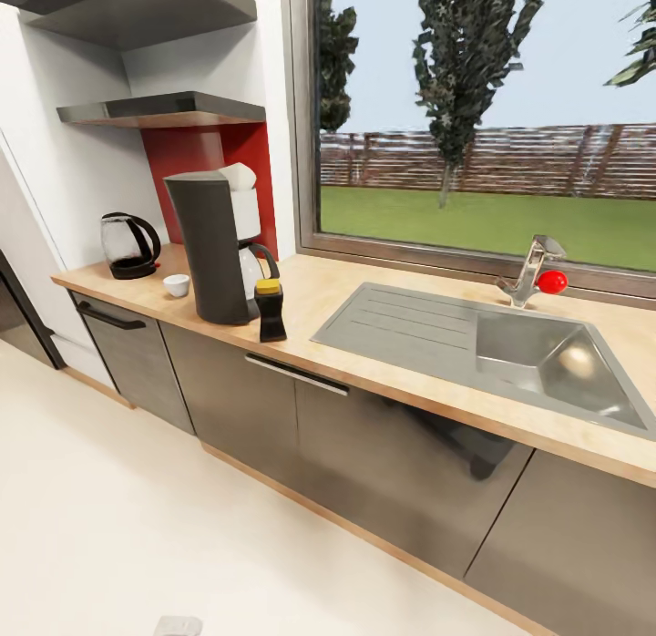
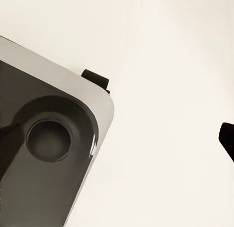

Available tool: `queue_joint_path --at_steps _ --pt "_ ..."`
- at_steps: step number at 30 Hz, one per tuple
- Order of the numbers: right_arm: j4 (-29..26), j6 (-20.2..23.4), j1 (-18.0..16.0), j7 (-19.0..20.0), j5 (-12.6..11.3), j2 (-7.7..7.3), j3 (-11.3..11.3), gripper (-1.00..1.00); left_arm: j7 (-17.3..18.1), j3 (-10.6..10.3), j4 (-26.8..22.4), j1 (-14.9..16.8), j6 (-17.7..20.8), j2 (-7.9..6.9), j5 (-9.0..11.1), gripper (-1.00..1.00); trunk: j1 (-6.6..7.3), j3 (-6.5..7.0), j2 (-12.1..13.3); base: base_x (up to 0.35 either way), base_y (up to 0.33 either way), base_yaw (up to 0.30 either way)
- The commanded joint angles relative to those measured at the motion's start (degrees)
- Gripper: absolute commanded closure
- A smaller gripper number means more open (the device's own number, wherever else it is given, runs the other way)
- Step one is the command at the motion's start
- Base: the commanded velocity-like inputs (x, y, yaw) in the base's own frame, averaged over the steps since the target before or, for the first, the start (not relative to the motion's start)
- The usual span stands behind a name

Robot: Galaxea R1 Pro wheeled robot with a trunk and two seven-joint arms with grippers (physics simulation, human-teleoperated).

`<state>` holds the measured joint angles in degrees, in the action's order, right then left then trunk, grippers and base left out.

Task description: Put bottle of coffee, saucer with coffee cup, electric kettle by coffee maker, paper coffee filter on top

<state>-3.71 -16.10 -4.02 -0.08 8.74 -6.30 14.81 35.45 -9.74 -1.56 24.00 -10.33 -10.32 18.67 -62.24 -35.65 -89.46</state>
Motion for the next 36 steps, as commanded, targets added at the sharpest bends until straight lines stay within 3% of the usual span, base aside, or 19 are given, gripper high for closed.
queue_joint_path --at_steps 1,12,36 --pt "0.02 -0.15 -0.03 -0.01 0.57 0.02 -0.21 -1.0 -0.03 -0.48 0.06 -0.01 -0.31 -0.03 0.55 -1.0 0.0 -0.05 -0.03 0.0 0.0 0.0" --pt "0.01 -0.18 -0.03 -0.08 0.49 0.15 -0.22 -1.0 -0.29 -0.46 0.07 -0.09 -0.31 -0.05 0.86 -1.0 0.0 -0.05 -0.03 0.018 0.016 0.015" --pt "0.01 -0.33 -0.03 -0.27 0.55 0.32 -0.2 -1.0 -0.29 -0.46 0.07 -0.09 -0.31 -0.05 0.93 -1.0 0.0 -0.05 -0.03 0.178 0.256 0.262"
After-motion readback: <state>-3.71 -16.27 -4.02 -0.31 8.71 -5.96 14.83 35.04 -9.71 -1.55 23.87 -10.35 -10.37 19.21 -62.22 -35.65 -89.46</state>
